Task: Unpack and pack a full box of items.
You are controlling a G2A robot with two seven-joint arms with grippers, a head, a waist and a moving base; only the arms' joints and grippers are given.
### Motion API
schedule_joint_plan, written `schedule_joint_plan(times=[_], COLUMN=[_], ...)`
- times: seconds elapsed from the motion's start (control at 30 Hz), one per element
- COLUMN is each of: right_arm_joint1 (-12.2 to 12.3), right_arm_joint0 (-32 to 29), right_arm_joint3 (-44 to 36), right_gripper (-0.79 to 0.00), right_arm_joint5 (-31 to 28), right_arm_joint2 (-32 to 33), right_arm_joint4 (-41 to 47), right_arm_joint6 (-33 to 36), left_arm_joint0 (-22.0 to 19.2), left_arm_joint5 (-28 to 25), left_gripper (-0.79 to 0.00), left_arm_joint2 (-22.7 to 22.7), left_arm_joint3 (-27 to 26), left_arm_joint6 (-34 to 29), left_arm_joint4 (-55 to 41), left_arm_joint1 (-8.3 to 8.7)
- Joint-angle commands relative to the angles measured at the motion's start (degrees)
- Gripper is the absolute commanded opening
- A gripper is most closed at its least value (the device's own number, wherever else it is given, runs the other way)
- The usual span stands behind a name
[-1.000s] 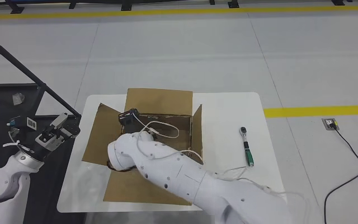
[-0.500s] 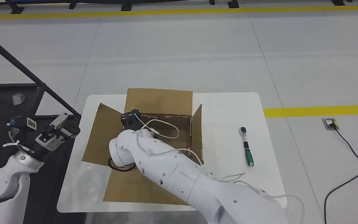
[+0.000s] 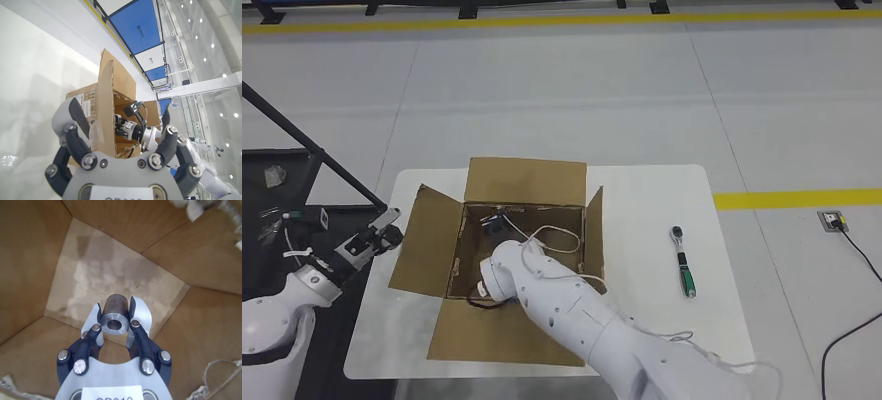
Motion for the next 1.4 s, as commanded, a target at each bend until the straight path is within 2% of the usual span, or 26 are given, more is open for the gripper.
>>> schedule_joint_plan(times=[0.0,0.2,0.4,0.53,0.57,0.6,0.63,0.7,0.77,0.87,1.0,1.07,1.17,1.23,1.37], right_arm_joint1=[-0.21,-0.54,-0.89,-0.92,-0.91,-0.89,-0.89,-0.87,-0.85,-0.85,-0.87,-0.93,-0.96,-0.84,-0.51], right_arm_joint0=[-0.09,-0.57,-0.93,-1.11,-1.09,-1.06,-1.03,-0.97,-0.96,-1.06,-1.23,-1.45,-2.08,-2.57,-4.23], right_arm_joint3=[1.68,4.49,5.67,5.5,5.56,5.71,5.76,5.95,5.98,5.55,4.08,2.24,-1.94,-5.08,-12.6], right_gripper=[-0.785,-0.785,-0.785,-0.785,-0.591,-0.443,-0.409,-0.283,-0.274,-0.219,-0.256,-0.231,-0.237,-0.2,-0.194], right_arm_joint5=[-0.07,-2.54,3.02,3.53,3.31,3.24,3.11,2.92,2.74,3.19,5.27,7.08,11.47,14.91,21.74], right_arm_joint2=[0.44,0.62,-0.13,-0.36,-0.33,-0.33,-0.36,-0.34,-0.28,-0.32,-0.64,-1.15,-2.29,-3.18,-5.3], right_arm_joint4=[0.23,-0.21,-1.66,-1.41,-1.21,-1.07,-0.99,-0.74,-0.44,-0.38,-0.95,-1.94,-4.27,-6.41,-12.16], right_arm_joint6=[0.69,1.76,3.49,3.88,3.91,4.04,4.1,4.09,3.7,2.74,1.47,0.81,0.03,0.13,1.65], left_arm_joint0=[0.44,1.85,2.82,3.47,3.57,3.64,3.69,3.75,3.8,3.78,3.77,3.78,3.76,3.65,3.35], left_arm_joint5=[0.08,-0.14,-0.73,-1.18,-1.15,-1.14,-1.13,-1.19,-1.17,-1.09,-0.95,-0.92,-0.93,-0.8,-0.65], left_gripper=[0.0,0.0,0.0,0.0,0.0,0.0,0.0,0.0,0.0,0.0,0.0,0.0,0.0,0.0,0.0], left_arm_joint2=[0.21,0.12,-0.36,-0.63,-0.68,-0.71,-0.74,-0.82,-0.86,-1.0,-1.18,-1.22,-1.27,-1.16,-0.75], left_arm_joint3=[-0.44,-1.74,-2.84,-3.28,-3.35,-3.47,-3.52,-3.57,-3.62,-3.68,-3.69,-3.76,-3.82,-3.8,-3.7], left_arm_joint6=[0.23,0.45,-0.2,-0.36,-0.28,-0.29,-0.29,-0.23,-0.16,-0.06,-0.03,-0.11,-0.34,-0.46,-0.67], left_arm_joint4=[0.36,1.19,0.94,0.81,0.88,1.0,1.04,1.1,1.21,1.32,1.42,1.59,1.95,2.16,2.61], left_arm_joint1=[-0.04,-0.09,-0.09,-0.11,-0.12,-0.12,-0.12,-0.13,-0.14,-0.15,-0.16,-0.15,-0.14,-0.14,-0.17])
